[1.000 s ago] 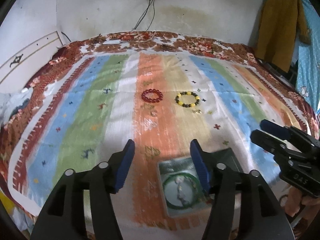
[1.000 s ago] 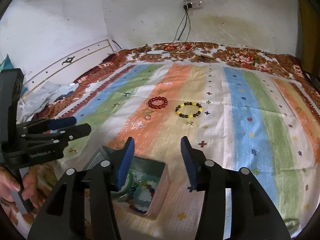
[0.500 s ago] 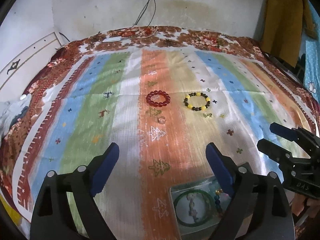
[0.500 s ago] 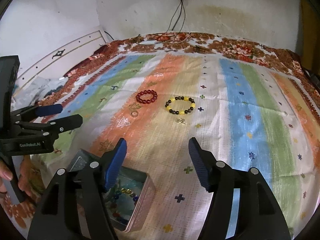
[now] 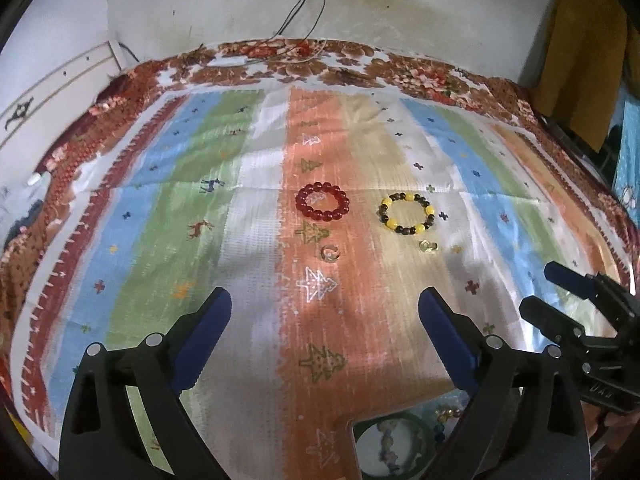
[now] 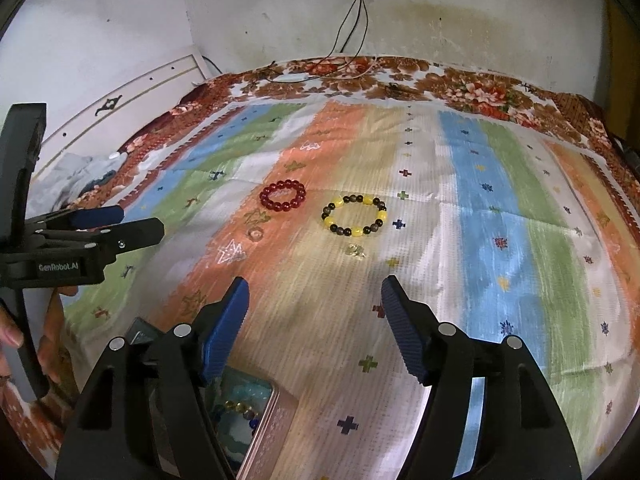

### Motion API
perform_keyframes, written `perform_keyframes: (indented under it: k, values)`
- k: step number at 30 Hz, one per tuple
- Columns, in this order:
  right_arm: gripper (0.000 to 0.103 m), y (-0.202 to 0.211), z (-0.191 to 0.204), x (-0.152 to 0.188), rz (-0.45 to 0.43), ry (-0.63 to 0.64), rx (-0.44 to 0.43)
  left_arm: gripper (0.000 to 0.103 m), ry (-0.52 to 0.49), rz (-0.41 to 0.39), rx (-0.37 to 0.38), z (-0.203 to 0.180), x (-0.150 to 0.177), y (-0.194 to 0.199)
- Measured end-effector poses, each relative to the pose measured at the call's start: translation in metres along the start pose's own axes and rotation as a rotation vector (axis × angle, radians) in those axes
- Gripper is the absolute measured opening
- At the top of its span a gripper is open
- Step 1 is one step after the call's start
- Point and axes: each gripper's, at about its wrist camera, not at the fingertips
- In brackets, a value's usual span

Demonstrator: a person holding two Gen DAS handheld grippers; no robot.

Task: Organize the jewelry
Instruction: 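Move left tool to silver ring while right tool approaches small gold charm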

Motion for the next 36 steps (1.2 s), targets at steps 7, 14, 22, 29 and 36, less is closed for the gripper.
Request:
perform_keyframes:
  k: [7,14,22,29,36]
  values:
    - [0.068,-0.007,-0.005,-0.007,0.004,-0.006,-0.009,0.093,0.019,0.029,0.002,0.005,-0.012,-0.018]
    - [0.068,-0.019,-0.010,-0.015,0.021,-0.008,0.002,0.094,0.006,0.045,0.006,0.003,-0.020,-0.030]
    - [0.068,-0.035,-0.014,-0.022,0.044,-0.006,0.006,0.094,-0.021,0.062,0.005,0.000,-0.026,-0.043]
    - [0.068,-0.048,-0.023,-0.028,0.056,-0.022,0.029,0.094,-0.046,0.085,-0.009,-0.002,-0.034,-0.061]
    - [0.068,-0.065,-0.032,-0.031,0.096,-0.040,0.034,0.094,-0.049,0.123,-0.006,-0.003,-0.042,-0.080]
Point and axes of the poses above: each gripper's, at about its wrist camera, not at the fingertips, and y roughly against the way its jaws point, z to its left, x to its underside, and after that the axes turned 5 degrees about -x, right-handed
